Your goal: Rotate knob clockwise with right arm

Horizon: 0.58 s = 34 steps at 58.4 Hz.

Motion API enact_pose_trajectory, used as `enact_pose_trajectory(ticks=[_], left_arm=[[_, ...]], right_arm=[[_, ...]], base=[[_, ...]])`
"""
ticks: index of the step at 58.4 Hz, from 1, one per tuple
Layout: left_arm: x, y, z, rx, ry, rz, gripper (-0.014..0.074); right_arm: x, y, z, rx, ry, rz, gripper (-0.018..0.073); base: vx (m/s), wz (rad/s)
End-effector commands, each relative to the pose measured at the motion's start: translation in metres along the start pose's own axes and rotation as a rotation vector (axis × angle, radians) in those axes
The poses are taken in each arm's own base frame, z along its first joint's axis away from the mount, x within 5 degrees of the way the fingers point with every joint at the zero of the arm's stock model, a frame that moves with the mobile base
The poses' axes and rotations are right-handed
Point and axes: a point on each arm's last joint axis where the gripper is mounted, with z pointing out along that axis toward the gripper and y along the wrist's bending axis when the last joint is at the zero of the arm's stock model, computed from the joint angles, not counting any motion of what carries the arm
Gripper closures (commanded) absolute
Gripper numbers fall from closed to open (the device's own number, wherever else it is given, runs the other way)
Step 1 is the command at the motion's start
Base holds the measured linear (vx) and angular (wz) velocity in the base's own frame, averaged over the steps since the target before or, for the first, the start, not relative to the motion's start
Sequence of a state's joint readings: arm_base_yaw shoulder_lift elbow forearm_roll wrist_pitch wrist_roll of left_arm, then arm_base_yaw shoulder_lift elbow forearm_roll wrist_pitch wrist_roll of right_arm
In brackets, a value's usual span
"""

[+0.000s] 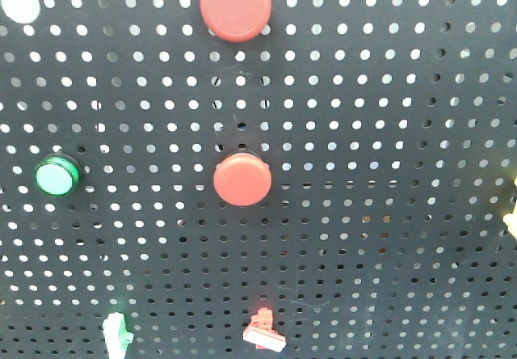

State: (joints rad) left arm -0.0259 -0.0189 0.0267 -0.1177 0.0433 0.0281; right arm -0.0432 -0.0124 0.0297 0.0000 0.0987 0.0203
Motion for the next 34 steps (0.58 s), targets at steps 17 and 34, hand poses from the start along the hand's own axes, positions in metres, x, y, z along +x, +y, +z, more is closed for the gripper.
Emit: enact_pose_trajectory(ticks=[17, 34], left_arm=[[-0.0031, 0.0007, 0.0002, -0.005, -0.07, -0.017, 0.0603], [-0.0031, 0.0007, 0.0002, -0.005, -0.07, -0.017, 0.0603]], right_arm=[[-0.0062, -0.0003, -0.0009, 0.006, -0.092, -0.012, 0.0568], [-0.0062, -0.0003, -0.0009, 0.006, -0.092, -0.012, 0.0568]], base=[[0.0, 0.0], [0.0, 0.0]])
